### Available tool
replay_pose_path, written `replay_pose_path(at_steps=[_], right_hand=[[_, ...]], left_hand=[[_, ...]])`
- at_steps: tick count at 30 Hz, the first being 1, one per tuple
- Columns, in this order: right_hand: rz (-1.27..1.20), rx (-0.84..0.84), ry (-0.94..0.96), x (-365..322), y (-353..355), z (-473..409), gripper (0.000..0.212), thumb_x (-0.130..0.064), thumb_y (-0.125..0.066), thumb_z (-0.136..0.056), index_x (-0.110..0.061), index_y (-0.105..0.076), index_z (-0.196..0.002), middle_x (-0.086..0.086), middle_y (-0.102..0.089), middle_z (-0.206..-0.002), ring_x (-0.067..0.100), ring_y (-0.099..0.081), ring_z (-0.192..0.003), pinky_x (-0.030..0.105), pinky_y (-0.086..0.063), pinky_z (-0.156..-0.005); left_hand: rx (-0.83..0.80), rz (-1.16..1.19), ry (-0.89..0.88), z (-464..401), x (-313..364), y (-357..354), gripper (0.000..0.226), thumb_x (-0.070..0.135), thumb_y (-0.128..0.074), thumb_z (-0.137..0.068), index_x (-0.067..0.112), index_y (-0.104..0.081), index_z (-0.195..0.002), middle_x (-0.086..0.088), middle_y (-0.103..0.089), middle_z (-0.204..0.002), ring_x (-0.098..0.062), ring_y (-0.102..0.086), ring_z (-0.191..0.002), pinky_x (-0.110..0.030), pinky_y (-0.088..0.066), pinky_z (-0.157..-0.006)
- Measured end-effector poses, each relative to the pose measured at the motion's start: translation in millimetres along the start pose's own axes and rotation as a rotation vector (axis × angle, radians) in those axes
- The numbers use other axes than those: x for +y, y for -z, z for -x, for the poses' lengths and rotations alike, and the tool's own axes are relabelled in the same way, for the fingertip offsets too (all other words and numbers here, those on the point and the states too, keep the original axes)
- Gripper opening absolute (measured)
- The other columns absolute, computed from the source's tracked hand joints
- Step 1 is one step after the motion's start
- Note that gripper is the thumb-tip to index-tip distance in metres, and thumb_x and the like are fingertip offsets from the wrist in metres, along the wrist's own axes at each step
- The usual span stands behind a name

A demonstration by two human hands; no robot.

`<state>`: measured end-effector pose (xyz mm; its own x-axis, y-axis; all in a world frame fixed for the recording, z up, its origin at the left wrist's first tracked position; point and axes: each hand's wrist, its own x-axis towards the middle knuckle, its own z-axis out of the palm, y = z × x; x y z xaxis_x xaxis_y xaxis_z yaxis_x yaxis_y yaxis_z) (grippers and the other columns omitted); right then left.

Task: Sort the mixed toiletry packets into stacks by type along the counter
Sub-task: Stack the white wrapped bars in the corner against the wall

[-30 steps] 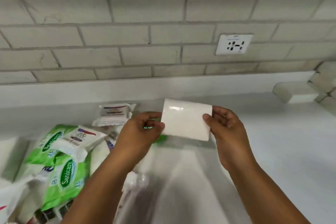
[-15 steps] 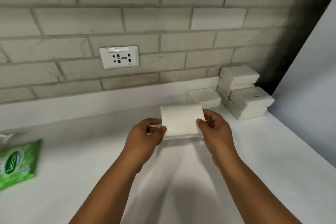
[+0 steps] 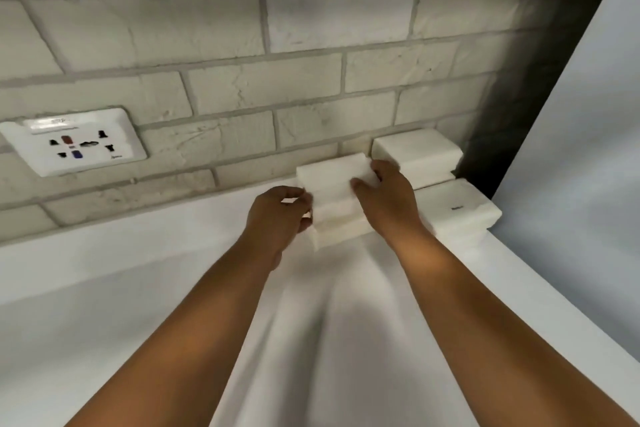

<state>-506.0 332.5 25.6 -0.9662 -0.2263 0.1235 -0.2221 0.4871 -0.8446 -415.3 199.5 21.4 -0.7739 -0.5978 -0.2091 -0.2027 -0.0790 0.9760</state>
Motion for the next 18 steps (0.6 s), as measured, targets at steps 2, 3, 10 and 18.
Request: replay_pose_path(at_steps=[2,3,10,18], right_hand=[[0.039,-0.012,-0.006,5,-5,-9,0.054,-0.034,-0.058,-0.09,-0.018,-0.043,-0.14,0.004,-0.05,-0.139,0.024,-0.048,-0.126,0.032,-0.038,-0.104],[0.058,-0.016,-0.007,7,-7,-12,0.055,-0.034,-0.057,-0.09,-0.019,-0.042,-0.14,0.004,-0.049,-0.14,0.025,-0.047,-0.127,0.032,-0.037,-0.104],[0.215,-0.036,0.008,18,-11,-14,0.052,-0.033,-0.051,-0.094,-0.019,-0.039,-0.143,0.009,-0.053,-0.137,0.029,-0.049,-0.124,0.03,-0.038,-0.097],[0.332,-0.032,0.088,17,-19,-10,0.039,-0.03,-0.047,-0.097,-0.006,-0.049,-0.128,0.015,-0.059,-0.124,0.032,-0.054,-0.115,0.036,-0.041,-0.094]], left_hand=[[0.004,-0.008,0.014,-9,-3,-4,0.01,0.016,-0.067,-0.089,0.013,-0.066,-0.099,-0.011,-0.069,-0.102,-0.025,-0.071,-0.09,-0.031,-0.058,-0.083],[0.004,-0.018,0.018,-12,-5,-5,0.008,0.018,-0.068,-0.089,0.014,-0.066,-0.095,-0.011,-0.069,-0.1,-0.024,-0.071,-0.087,-0.032,-0.058,-0.083],[-0.008,-0.089,0.006,-19,-21,-9,0.009,0.024,-0.068,-0.089,0.017,-0.065,-0.094,-0.01,-0.071,-0.09,-0.025,-0.073,-0.079,-0.033,-0.059,-0.083],[-0.022,-0.169,0.004,-16,-19,-7,0.027,0.034,-0.063,-0.091,0.014,-0.064,-0.11,-0.005,-0.069,-0.092,-0.021,-0.069,-0.077,-0.038,-0.058,-0.085]])
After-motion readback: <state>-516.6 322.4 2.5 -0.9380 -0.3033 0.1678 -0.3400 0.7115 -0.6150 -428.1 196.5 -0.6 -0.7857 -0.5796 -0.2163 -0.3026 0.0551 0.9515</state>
